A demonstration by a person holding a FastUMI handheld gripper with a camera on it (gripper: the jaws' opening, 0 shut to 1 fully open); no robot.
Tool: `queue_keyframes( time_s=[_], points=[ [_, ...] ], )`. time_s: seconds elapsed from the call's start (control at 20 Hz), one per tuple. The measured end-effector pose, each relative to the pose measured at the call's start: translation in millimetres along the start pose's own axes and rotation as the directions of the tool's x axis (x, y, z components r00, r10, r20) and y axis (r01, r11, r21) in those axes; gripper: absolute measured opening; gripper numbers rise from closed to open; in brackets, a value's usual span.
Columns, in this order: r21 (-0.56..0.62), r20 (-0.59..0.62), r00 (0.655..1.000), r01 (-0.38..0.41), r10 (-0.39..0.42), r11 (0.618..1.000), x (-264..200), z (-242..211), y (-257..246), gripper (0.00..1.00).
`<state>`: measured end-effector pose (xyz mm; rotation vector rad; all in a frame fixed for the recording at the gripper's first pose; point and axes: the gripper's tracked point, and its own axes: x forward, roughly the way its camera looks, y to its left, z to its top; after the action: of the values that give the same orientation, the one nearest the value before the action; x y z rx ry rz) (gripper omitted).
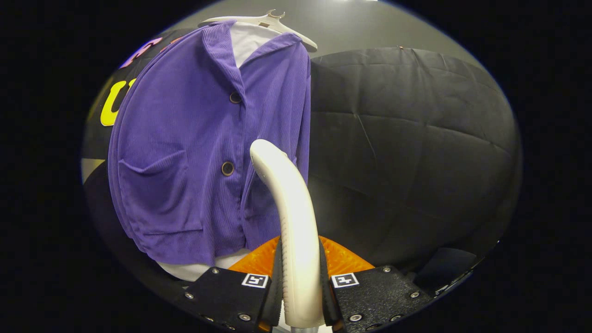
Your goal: Iron the clothes twice with a garment steamer, once on the left side and once on the right side.
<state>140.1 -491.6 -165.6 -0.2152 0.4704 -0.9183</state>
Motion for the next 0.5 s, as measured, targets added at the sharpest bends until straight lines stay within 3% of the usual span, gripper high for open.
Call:
queue_keyframes(
  time_s=[0.5],
  points=[
    [-0.053,-0.119,0.993,-0.033,0.026,0.998,0.5,-77.5,21.0,0.35]
  ],
)
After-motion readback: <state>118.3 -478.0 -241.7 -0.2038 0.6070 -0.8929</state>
